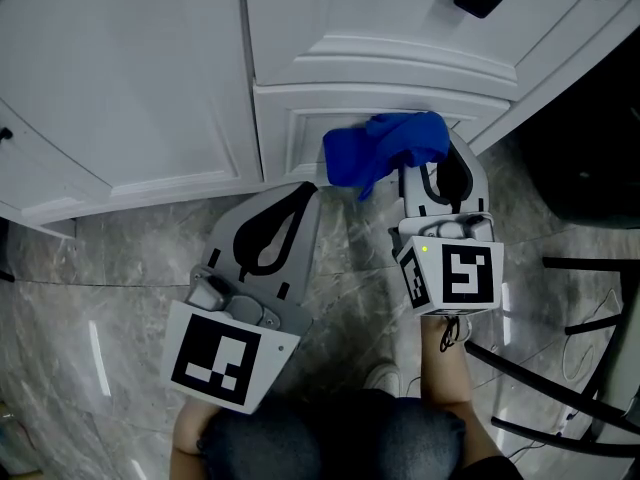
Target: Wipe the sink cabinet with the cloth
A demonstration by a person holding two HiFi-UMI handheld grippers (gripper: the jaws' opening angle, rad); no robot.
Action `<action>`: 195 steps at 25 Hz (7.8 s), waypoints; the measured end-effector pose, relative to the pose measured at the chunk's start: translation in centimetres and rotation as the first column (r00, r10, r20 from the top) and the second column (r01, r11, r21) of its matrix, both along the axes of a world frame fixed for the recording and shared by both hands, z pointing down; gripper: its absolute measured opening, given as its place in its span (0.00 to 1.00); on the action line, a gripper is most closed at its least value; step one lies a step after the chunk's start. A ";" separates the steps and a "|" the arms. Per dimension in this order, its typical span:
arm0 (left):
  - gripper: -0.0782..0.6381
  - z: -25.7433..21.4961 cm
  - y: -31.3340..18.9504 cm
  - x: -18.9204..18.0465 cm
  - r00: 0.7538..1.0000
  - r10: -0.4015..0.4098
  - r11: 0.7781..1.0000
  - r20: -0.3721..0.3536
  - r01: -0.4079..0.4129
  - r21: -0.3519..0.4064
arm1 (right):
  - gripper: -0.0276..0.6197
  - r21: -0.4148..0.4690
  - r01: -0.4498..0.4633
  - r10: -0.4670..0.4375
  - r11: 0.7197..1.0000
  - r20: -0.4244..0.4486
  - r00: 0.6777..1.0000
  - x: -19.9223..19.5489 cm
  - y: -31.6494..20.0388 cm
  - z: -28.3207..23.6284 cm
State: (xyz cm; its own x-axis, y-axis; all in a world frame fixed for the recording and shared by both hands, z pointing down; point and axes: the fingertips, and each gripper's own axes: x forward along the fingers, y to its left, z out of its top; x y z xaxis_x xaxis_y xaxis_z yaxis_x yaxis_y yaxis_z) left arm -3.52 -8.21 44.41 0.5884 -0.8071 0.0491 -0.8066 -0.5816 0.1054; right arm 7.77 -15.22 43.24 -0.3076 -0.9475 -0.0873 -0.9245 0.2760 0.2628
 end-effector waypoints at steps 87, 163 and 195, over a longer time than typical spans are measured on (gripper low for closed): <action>0.11 -1.4 1.9 -3.8 0.996 -0.079 0.997 0.046 0.078 0.020 | 0.22 -0.160 0.258 -0.251 0.953 0.063 0.966 -11.3 3.9 6.4; 0.11 -0.6 2.6 -2.2 0.999 0.025 0.999 0.046 -0.024 -0.023 | 0.22 -0.204 0.016 -0.008 0.979 0.040 0.999 -2.3 -0.7 9.9; 0.11 -0.3 2.8 -1.4 0.998 0.052 0.998 0.046 -0.050 -0.041 | 0.22 -0.212 -0.099 0.115 0.972 0.068 0.991 3.3 -1.3 10.4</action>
